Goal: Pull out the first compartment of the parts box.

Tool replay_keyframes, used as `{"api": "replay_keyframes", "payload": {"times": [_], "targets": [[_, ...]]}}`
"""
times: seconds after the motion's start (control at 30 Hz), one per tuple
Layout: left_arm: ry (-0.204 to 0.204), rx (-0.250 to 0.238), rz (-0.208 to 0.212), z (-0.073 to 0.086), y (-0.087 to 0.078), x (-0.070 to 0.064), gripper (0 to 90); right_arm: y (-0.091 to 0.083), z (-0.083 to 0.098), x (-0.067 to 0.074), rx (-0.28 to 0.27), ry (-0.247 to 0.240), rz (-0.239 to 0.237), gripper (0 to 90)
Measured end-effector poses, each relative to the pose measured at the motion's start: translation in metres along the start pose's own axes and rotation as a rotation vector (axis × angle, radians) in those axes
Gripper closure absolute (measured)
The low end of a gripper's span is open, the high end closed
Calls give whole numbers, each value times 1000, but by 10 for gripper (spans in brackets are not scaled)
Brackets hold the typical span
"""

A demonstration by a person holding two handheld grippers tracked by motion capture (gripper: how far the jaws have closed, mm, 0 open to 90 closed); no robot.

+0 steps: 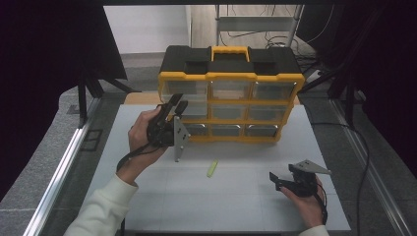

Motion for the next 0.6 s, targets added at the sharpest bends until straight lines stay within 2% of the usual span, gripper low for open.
{"api": "replay_keyframes", "payload": {"times": [0.2,0.33,0.6], "targets": [[-17,-11,-2,0,-2,0,688,0,0,0,1,-1,0,166],[-9,-6,1,0,-4,0,689,1,0,0,1,-1,0,166],[-21,-18,-1,-1,-8,0,688,0,0,0,0,-1,0,165]]}}
Point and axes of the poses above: each handheld gripper's, and its own axes: y roughly forward along the jaws, z roughly out of its underside, x roughly to its left, the point moved 7 cm from there along y, roughly forward along the jaws, and after that the axes turned 3 degrees about z, right-handed, at the moved point
